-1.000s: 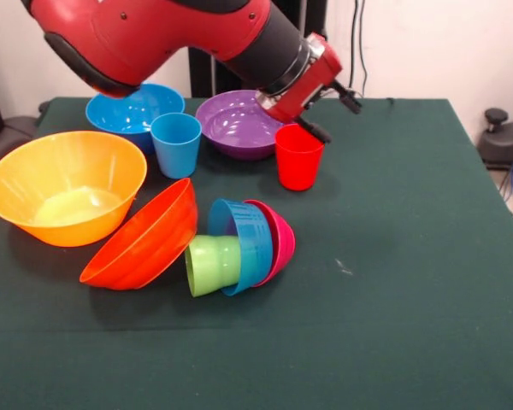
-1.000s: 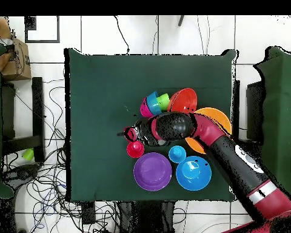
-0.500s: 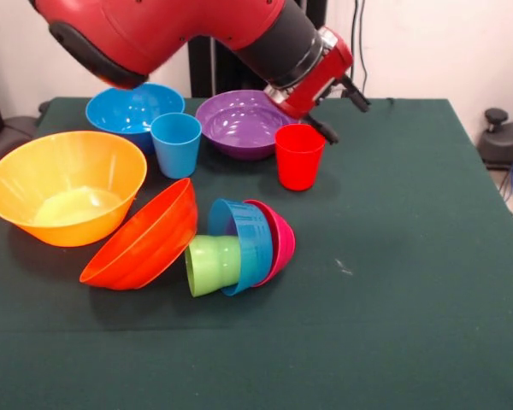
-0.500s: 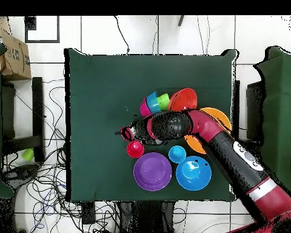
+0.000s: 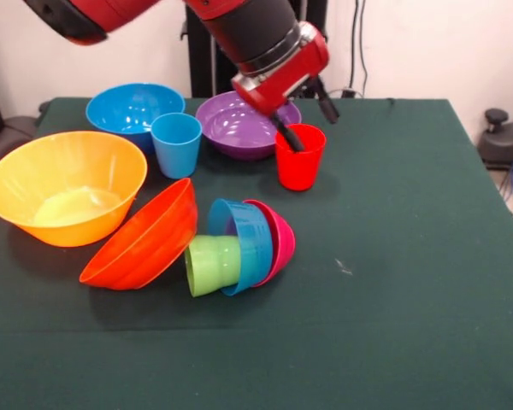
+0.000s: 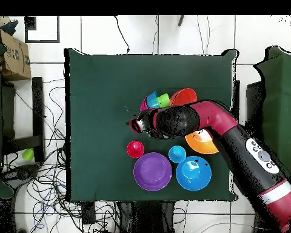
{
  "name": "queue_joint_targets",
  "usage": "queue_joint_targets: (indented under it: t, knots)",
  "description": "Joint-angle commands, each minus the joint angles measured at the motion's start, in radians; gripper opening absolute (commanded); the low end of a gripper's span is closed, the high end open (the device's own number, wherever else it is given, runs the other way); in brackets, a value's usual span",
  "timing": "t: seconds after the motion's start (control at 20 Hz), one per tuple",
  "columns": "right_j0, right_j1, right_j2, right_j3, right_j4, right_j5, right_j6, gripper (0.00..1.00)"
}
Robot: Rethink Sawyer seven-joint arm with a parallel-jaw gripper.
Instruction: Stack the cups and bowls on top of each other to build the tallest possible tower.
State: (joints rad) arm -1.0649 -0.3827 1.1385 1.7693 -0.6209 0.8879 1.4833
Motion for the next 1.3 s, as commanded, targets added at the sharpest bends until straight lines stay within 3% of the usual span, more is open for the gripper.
queue_joint_targets:
  t: [0.05, 0.3, 0.5, 0.6, 0.8, 1.0, 1.05, 1.1, 1.15, 1.2, 1.25, 1.3]
  knots:
    - [0.063, 0.037, -0.036, -0.185, -0.112, 0.061, -0.420, 1.00]
    - [0.086, 0.120, -0.059, -0.242, -0.114, 0.078, -0.478, 1.00]
    - [0.096, 0.107, -0.059, -0.194, -0.058, 0.112, -0.416, 1.00]
    - [0.094, 0.087, -0.067, -0.162, -0.058, 0.106, -0.387, 1.00]
    - [0.076, 0.125, -0.105, -0.134, -0.082, 0.086, -0.396, 1.00]
    - [0.090, 0.195, -0.122, -0.241, -0.071, 0.121, -0.469, 1.00]
    - [0.102, 0.227, -0.124, -0.310, -0.063, 0.151, -0.516, 1.00]
    - [0.043, 0.199, -0.114, -0.257, -0.058, 0.158, -0.535, 1.00]
    - [0.049, 0.244, -0.128, -0.333, -0.066, 0.179, -0.597, 1.00]
    - [0.003, 0.224, -0.124, -0.263, -0.071, 0.169, -0.595, 1.00]
    - [0.004, 0.244, -0.141, -0.311, -0.078, 0.209, -0.643, 1.00]
    - [-0.003, 0.237, -0.136, -0.300, -0.078, 0.215, -0.647, 1.00]
